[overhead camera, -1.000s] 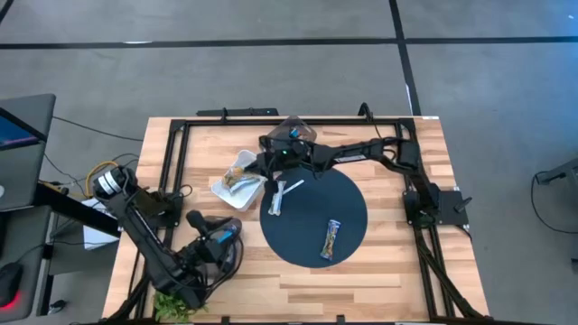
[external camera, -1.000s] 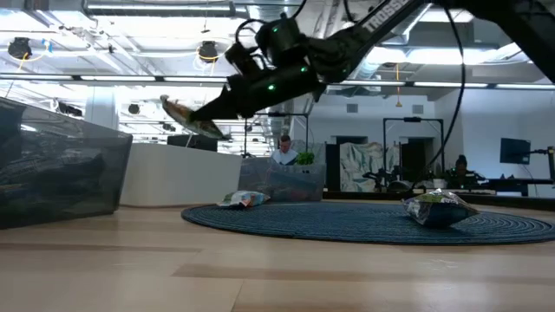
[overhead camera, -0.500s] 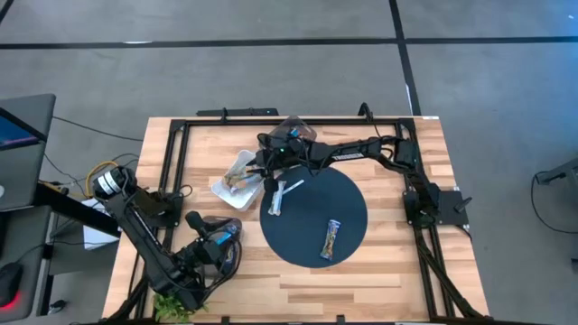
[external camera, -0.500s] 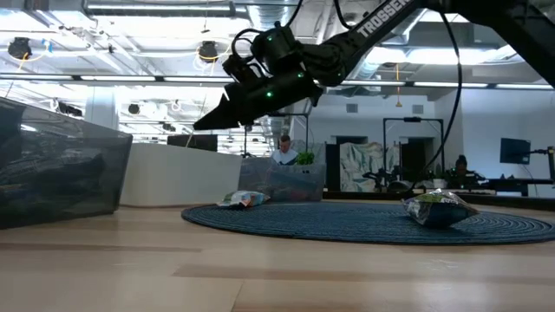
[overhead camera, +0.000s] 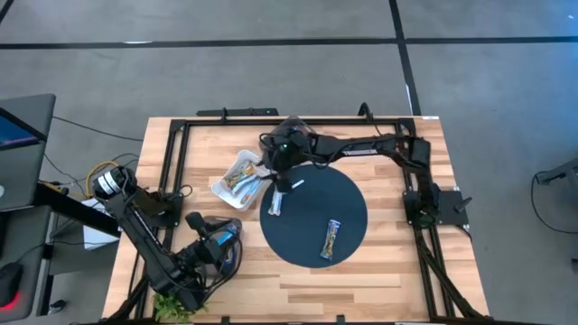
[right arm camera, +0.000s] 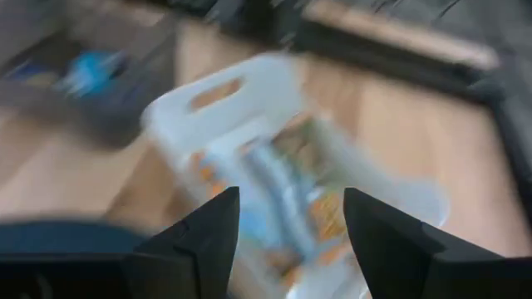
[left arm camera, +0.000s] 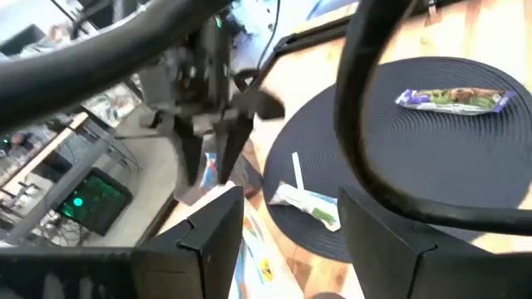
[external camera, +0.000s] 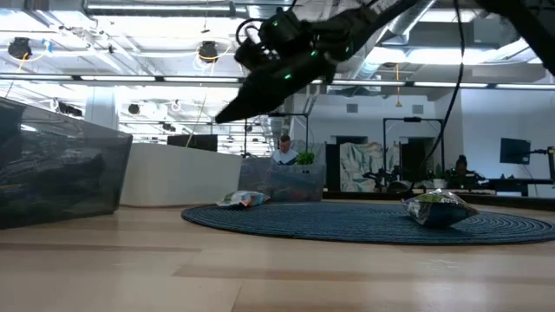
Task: Pick and place Granola Bars by type
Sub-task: Put the blue granola bar into the bottom black bin
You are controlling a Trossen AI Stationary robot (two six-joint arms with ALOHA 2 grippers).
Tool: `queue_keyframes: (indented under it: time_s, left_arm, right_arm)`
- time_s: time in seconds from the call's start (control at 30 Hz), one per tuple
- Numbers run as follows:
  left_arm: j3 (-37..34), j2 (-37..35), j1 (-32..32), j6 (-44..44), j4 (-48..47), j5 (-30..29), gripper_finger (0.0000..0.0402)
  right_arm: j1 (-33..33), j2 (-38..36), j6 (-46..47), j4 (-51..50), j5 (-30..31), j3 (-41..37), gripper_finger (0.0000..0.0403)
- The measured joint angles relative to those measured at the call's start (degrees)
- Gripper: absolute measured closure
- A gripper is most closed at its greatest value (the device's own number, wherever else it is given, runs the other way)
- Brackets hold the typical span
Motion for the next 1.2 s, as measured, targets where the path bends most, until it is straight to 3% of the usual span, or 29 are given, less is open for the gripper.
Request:
queue_keyframes:
  time_s: [0.23, 0.37, 0.73, 1.03, 1.2]
  left_arm:
    - [0.0, 0.0, 0.0, 2.2, 1.7, 1.2, 0.021]
    - [0.0, 0.0, 0.0, 3.0, 1.8, 1.0, 0.021]
    - [0.0, 0.0, 0.0, 5.2, 1.7, -2.8, 0.021]
    - [0.0, 0.0, 0.0, 6.1, 1.7, -3.4, 0.021]
    - [-1.2, 0.0, 0.0, 6.1, 2.0, -2.9, 0.021]
  right_arm:
    - [2.1, -6.2, -4.7, -28.9, -5.5, -0.1, 0.0206]
    - [4.9, -7.0, -4.2, -37.0, -6.3, -2.9, 0.0218]
    - [12.4, -7.2, 7.4, -39.8, -5.4, -13.6, 0.0263]
    - [19.4, -10.7, 15.7, -40.7, -0.3, -14.3, 0.0296]
    - [24.1, -16.3, 20.9, -41.0, 7.8, -15.1, 0.0301]
